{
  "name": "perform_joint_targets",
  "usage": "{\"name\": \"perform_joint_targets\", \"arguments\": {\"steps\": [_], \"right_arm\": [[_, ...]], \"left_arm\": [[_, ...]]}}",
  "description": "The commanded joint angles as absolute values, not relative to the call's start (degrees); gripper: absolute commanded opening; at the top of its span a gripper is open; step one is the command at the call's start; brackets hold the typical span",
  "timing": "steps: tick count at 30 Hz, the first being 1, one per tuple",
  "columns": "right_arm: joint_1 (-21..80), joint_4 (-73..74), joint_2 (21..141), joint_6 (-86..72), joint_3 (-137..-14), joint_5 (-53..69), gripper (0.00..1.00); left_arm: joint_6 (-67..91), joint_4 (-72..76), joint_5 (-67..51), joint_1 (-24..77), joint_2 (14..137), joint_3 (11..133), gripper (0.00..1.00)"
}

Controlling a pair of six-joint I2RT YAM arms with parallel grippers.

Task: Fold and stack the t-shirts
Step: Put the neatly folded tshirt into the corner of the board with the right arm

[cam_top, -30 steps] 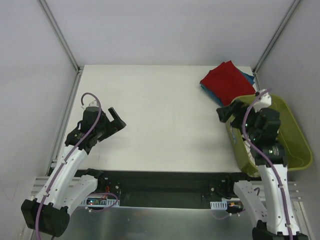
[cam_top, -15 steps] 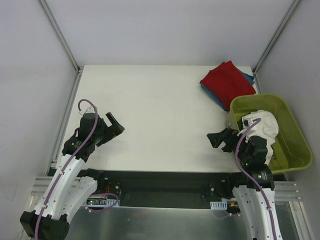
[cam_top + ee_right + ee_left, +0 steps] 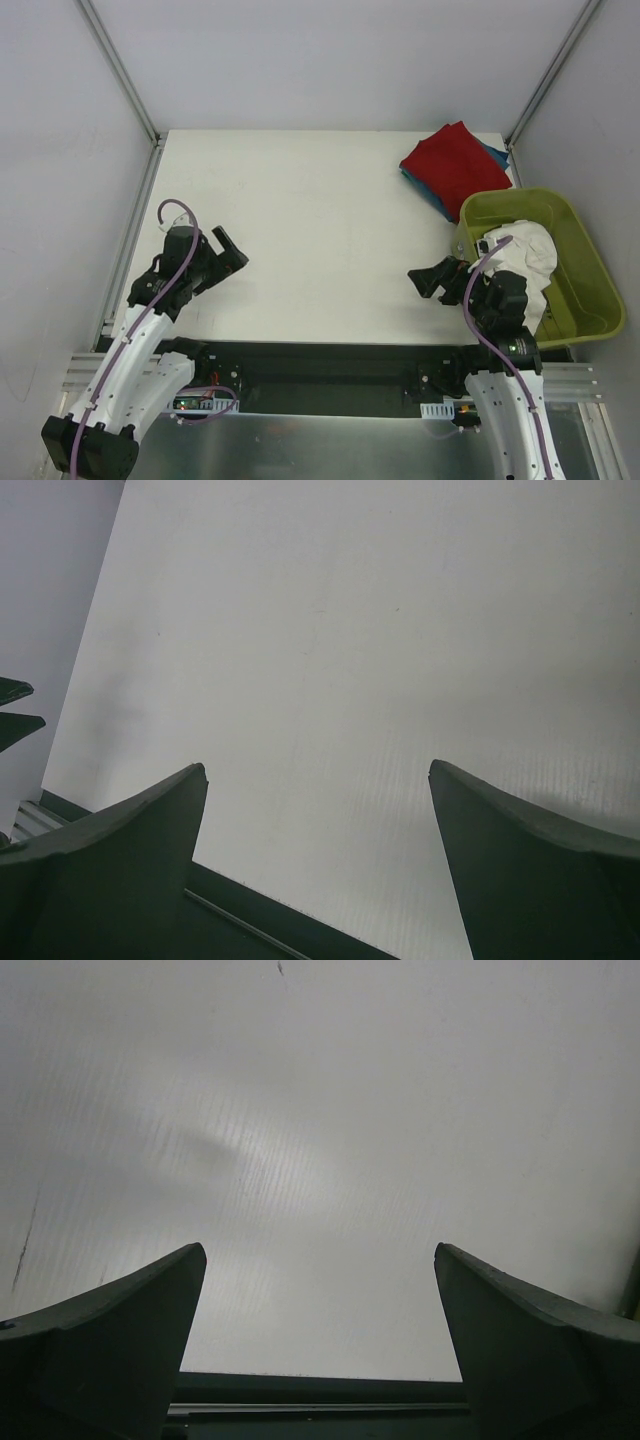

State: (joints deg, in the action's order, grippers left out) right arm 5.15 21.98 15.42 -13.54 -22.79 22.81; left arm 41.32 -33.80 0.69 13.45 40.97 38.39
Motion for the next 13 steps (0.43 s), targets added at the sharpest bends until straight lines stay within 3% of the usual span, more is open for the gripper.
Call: {"name": "perform_joint_targets", "arguments": {"steps": [1, 13], "right_arm": [[5.54, 18.46, 16.43, -13.45, -23.12, 22.59, 0.97], [5.63, 15.12, 18.99, -13.53, -21.71, 24.0, 0.97]], "left_arm": [[42.71, -34.19, 3.34, 13.54, 41.92, 38.23, 0.99], [42.45, -31.99, 4.04, 13.54, 43.77, 38.05, 0.99]]}}
